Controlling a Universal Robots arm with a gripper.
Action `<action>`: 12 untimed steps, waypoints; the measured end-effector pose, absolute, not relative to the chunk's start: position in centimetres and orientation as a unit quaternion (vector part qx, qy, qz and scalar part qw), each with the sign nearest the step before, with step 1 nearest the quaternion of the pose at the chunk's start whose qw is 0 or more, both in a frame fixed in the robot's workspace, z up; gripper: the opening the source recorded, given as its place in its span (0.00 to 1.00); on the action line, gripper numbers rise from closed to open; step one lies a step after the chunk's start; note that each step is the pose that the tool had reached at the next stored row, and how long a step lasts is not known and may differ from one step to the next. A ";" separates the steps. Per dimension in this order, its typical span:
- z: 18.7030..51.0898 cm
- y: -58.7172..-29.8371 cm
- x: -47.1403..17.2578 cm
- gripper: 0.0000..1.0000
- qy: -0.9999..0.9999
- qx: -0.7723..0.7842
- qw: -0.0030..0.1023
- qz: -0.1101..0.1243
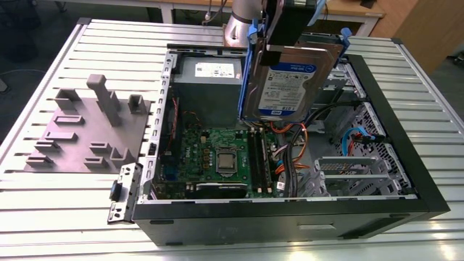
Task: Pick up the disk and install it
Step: 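Insert the disk into the insertion slot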
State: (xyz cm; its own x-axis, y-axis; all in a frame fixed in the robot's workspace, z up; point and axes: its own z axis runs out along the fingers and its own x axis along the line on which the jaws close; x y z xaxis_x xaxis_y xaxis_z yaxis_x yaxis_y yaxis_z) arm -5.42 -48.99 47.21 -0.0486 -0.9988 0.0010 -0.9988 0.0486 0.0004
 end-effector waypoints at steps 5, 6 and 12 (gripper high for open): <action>47.2 -49.0 -5.2 0.36 -0.724 0.690 0.000 0.000; 47.2 -49.0 -5.1 0.36 -0.724 0.690 0.000 0.000; 47.2 -49.0 -4.9 0.36 -0.724 0.690 0.001 0.000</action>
State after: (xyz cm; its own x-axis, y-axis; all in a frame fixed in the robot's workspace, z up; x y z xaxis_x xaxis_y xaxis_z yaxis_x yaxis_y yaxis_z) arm -4.92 -49.01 47.21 -0.0484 -0.9988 0.0010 -0.9988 0.0484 0.0004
